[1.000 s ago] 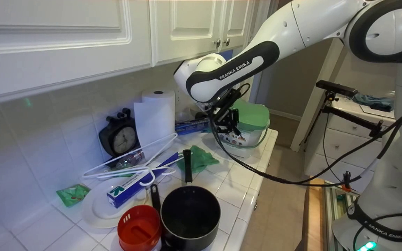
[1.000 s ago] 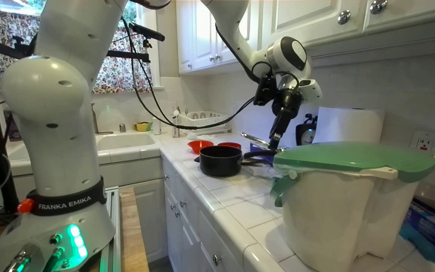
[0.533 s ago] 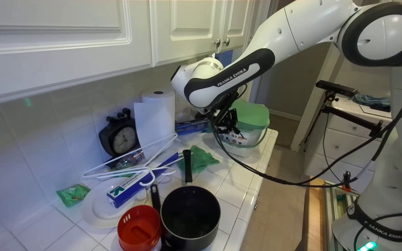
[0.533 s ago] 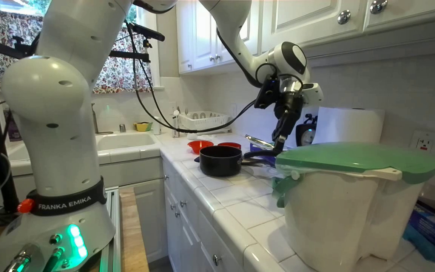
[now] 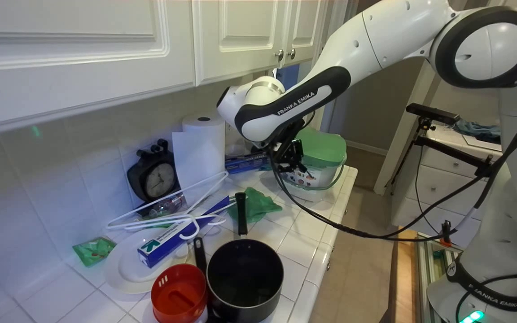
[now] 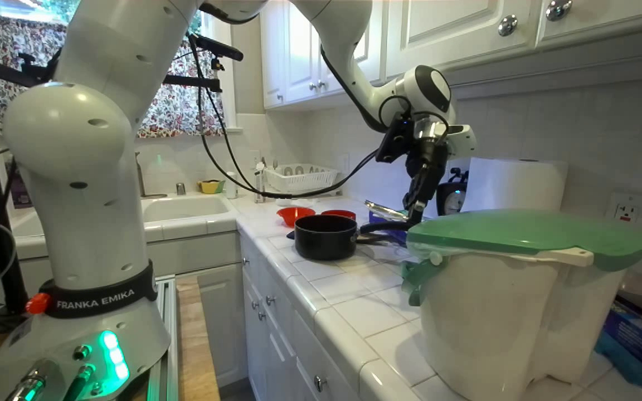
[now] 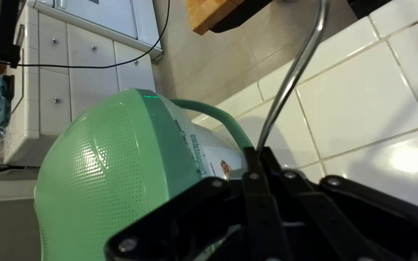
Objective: Use the silver spoon to open the lid on the bin.
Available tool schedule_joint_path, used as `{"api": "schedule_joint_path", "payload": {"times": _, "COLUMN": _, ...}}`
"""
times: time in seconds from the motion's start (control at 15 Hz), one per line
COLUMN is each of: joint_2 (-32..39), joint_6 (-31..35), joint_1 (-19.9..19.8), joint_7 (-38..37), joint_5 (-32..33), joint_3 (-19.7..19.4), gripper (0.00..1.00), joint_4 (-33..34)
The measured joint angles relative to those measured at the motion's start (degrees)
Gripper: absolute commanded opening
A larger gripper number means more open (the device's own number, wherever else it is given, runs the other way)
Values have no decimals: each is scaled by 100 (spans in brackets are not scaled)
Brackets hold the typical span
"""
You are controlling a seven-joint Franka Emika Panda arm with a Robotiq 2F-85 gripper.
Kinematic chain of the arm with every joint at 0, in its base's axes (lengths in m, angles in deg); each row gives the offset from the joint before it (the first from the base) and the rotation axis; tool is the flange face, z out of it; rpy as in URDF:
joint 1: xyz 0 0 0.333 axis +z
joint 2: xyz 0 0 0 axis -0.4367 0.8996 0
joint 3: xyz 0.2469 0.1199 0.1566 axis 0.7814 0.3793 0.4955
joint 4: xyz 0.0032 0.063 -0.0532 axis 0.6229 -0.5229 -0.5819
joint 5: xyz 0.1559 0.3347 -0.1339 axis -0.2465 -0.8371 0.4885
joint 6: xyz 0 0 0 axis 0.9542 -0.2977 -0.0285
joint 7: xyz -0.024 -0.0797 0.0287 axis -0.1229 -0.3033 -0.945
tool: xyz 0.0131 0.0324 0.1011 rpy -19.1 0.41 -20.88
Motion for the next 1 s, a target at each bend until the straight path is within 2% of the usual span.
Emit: {"api": "schedule_joint_path", "payload": {"times": 1.0, "joint_2": 41, "joint_6": -256, "joint_1": 72, "joint_7": 338, "joint_5": 115, "joint_3": 5, "gripper": 4, "joint_4": 62}}
